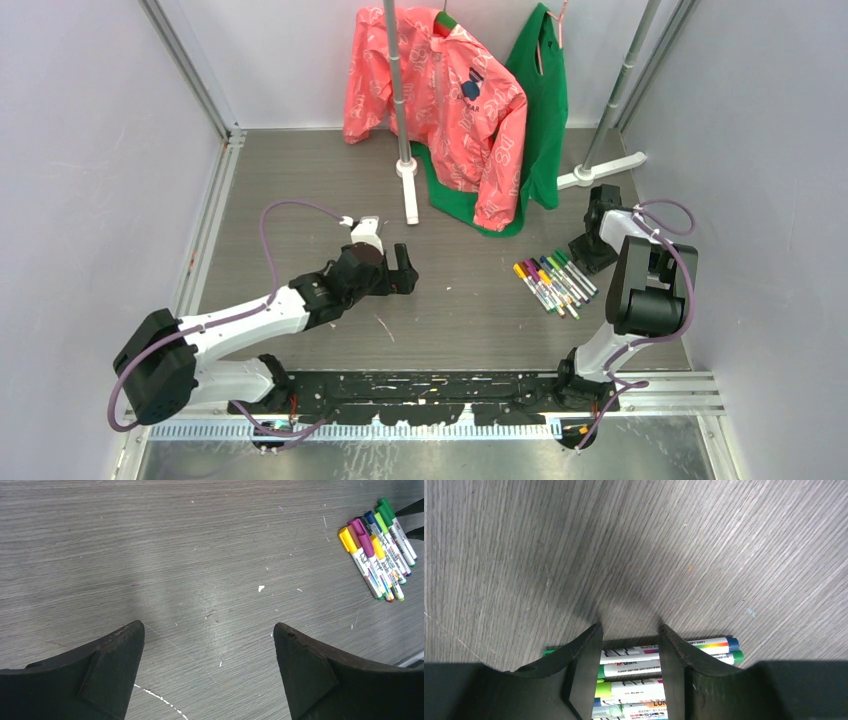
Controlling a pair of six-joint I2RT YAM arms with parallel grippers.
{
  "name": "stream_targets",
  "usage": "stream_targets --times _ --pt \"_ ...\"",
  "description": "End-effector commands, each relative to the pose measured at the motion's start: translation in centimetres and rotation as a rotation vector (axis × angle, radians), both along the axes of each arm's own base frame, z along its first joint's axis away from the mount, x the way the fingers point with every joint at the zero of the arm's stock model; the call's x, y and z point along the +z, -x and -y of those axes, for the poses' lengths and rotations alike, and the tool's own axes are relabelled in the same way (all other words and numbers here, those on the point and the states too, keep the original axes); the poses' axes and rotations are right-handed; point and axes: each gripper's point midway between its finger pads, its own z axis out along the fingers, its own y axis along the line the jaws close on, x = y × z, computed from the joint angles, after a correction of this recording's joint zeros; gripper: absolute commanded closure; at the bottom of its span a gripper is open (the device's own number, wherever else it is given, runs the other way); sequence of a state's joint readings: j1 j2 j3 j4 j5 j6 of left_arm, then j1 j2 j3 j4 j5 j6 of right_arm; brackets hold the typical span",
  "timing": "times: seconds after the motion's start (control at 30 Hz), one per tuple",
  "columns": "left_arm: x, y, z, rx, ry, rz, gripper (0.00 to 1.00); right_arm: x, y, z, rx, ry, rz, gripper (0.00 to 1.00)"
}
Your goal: Open the pen caps
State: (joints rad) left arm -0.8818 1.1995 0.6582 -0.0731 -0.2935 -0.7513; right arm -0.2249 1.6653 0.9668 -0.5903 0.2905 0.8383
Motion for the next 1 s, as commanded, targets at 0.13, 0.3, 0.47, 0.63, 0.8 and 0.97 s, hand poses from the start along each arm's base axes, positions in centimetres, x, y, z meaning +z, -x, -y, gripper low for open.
stream_targets --times 0.13,0.3,0.47,0.63,0.8,0.97 --pt "1.4 0.0 0.0 0.01 0.055 0.045 0.0 -1.4 1.8 -0.4 -0.042 -0.017 -0.032 0.5" --pt "1.5 0.3 -0.6 0.019 0.052 0.04 0.0 -1.3 3.0 -0.9 -0.078 -0.028 -0.022 0.5" --pt "1.4 0.9 -1.0 0.012 0.055 0.029 0.0 -1.5 4.1 -1.7 -0.111 -0.044 -0.01 0.5" --pt "1.4 1.6 -1.1 -0.01 0.056 0.015 0.0 -1.7 5.0 -2.7 -0.136 -0.043 -0.006 0.5" --pt "1.3 2.3 -1.4 -0.027 0.056 -0.001 0.0 -1.9 5.5 -4.0 -0.142 -0.026 -0.004 0.5" --pt "1.2 3.0 -1.6 -0.04 0.061 -0.021 0.0 -2.0 5.9 -5.4 -0.156 -0.02 0.007 0.5"
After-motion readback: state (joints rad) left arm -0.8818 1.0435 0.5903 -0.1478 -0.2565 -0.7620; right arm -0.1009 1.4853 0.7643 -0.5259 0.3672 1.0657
